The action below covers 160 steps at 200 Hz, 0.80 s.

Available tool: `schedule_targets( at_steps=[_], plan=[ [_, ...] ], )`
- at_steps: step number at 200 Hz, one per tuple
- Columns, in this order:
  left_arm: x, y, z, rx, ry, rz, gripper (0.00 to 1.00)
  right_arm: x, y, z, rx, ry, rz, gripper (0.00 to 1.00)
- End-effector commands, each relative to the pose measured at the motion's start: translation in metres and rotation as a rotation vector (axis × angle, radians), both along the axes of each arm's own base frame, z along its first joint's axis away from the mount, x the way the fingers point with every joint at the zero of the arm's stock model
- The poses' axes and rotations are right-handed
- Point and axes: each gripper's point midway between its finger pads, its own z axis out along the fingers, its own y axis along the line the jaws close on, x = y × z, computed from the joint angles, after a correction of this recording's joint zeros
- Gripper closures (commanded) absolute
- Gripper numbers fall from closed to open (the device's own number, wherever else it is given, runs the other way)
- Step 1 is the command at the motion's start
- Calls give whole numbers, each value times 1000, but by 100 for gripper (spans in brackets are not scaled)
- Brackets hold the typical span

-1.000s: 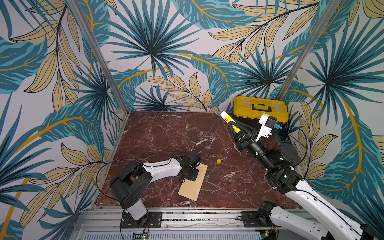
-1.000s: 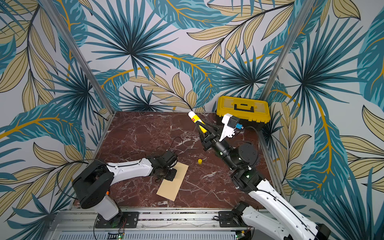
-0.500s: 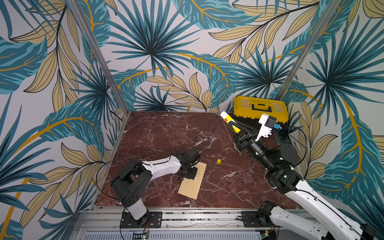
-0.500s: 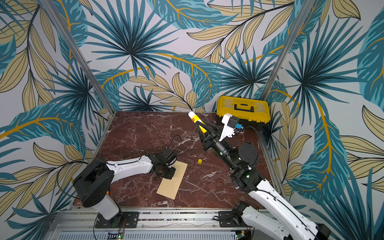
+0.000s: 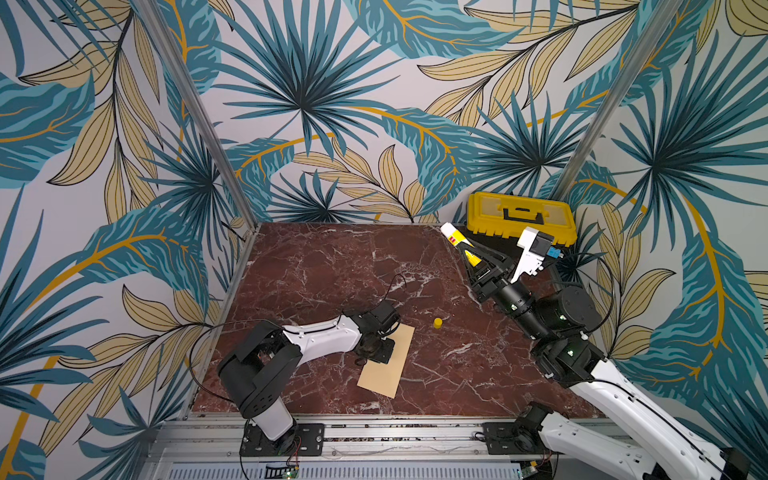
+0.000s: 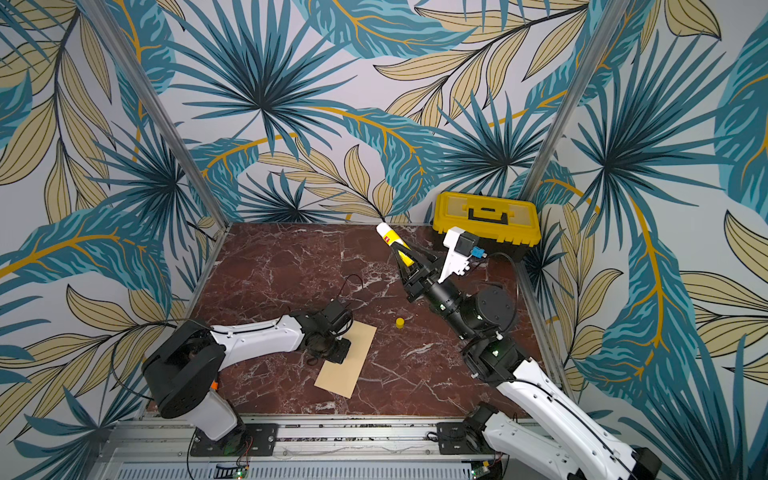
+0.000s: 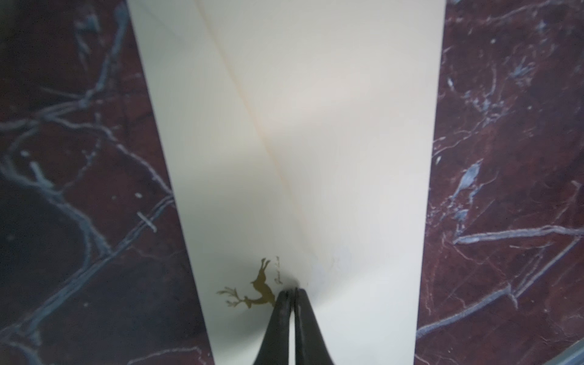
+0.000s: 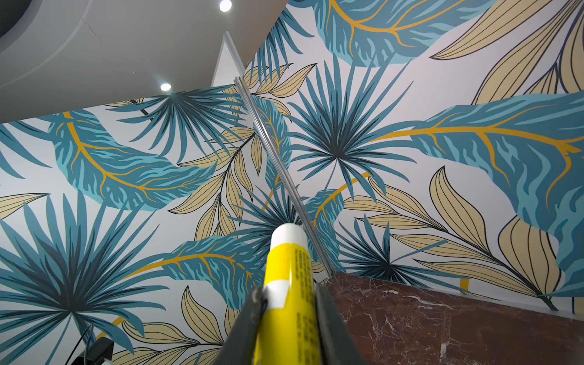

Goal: Seal the envelope with a glue stick
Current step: Seal the envelope at the center of the board.

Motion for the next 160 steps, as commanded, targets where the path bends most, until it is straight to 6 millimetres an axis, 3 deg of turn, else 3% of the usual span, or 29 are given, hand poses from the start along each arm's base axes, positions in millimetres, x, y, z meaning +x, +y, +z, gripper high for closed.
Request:
schedule_targets(
  at_steps=[1, 58, 160],
  plan=[
    [-21, 19, -43, 78, 82, 12, 92, -4, -2, 0, -2, -12, -1, 100],
    [-19, 24, -38, 101, 66, 9, 91, -2, -1, -2, 1, -6, -1, 100],
    [14, -1, 49, -6, -95, -8, 83, -3, -5, -3, -2, -7, -14, 100]
  ],
)
